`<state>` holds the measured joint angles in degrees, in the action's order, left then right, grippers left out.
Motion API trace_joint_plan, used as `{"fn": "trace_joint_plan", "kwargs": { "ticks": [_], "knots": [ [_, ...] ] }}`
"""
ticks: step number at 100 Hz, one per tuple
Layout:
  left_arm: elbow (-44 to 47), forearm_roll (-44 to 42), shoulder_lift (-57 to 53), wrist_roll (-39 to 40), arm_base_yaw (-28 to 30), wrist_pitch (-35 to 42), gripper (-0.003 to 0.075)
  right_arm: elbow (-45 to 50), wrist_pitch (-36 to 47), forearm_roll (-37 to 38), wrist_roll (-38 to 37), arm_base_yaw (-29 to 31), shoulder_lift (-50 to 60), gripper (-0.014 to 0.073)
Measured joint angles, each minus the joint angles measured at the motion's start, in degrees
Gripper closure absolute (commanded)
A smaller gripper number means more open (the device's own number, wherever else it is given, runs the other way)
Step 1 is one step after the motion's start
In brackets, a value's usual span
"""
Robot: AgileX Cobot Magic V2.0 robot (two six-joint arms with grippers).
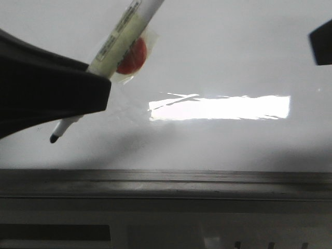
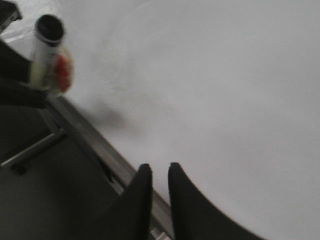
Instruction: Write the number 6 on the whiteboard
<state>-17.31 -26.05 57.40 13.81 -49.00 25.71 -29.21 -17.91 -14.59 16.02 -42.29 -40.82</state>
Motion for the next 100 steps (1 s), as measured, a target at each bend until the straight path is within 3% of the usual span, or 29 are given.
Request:
{"fn": "trace_joint_plan", "kwargs": {
  "ticks": [7, 12, 26, 48, 65, 85, 100],
  "knots": [
    [-0.5, -2.2, 0.0, 0.0, 0.0, -0.1, 0.0741, -1.3, 2.4, 0.0, 0.3, -4.5, -2.9, 0.0146],
    [-0.7, -4.0, 0.0, 0.0, 0.0, -0.1, 0.0741, -2.0, 4.9, 0.0, 0.4, -7.1, -4.6, 0.0114],
    [-0.6, -8.7, 0.0, 0.0, 0.0, 0.1, 0.0741, -3.3, 10.4, 0.0, 0.7, -11.8, -7.6, 0.0116],
    [-0.6, -9.9, 0.0, 0.0, 0.0, 2.5, 0.0741, -4.7, 12.4, 0.0, 0.7, -14.7, -11.7, 0.0128],
    [-0.6, -12.3, 0.0, 0.2, 0.0, 3.4, 0.0741, -4.7, 14.6, -0.6, 0.7, -15.0, -13.6, 0.0300],
    [-0.6, -13.9, 0.0, 1.1, 0.0, 3.8, 0.0741, -4.7, 15.5, -2.4, 0.7, -15.2, -14.1, 0.0667],
    [-0.6, -13.6, 0.0, 1.2, 0.0, 3.7, 0.0728, -4.8, 15.3, -2.8, 0.7, -15.3, -14.1, 0.0663]
  ]
}}
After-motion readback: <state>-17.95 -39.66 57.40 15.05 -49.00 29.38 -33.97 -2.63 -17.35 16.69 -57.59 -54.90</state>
